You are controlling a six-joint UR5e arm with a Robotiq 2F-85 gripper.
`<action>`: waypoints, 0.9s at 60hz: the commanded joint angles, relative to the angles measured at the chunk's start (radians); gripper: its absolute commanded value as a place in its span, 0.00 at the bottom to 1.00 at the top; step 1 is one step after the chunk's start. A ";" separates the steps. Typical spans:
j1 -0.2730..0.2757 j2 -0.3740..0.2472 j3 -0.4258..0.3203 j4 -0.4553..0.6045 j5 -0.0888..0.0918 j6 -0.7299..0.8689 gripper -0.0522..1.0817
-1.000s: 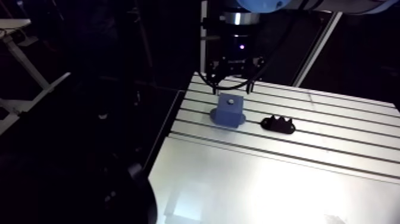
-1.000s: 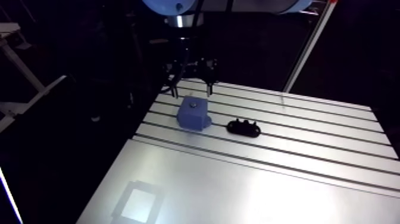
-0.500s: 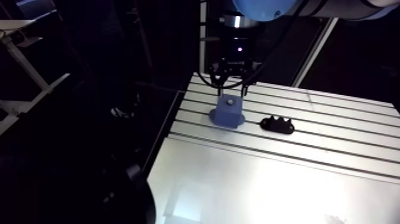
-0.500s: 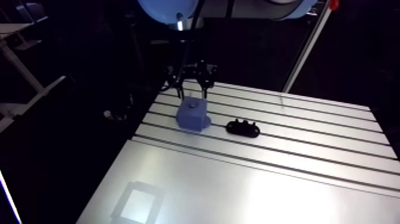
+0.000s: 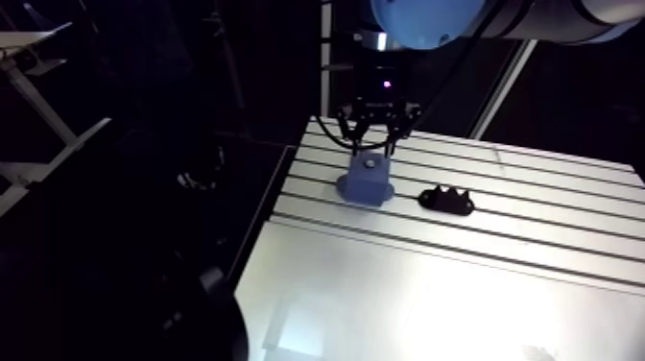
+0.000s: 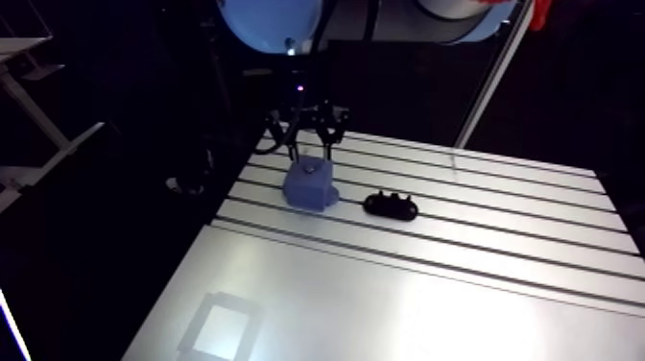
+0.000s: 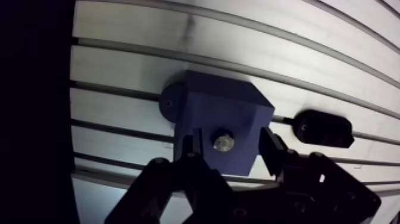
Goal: Pick up the M10 bolt and insert it into the hex recess until seated.
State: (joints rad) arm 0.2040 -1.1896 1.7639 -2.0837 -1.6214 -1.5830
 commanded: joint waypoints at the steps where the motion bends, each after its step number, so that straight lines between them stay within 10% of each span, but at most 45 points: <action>1: -0.001 0.000 0.003 -0.005 0.009 -0.015 0.43; 54: -0.006 0.000 0.004 0.000 0.031 -0.007 0.46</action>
State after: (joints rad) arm 0.2011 -1.1894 1.7671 -2.0842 -1.6042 -1.5896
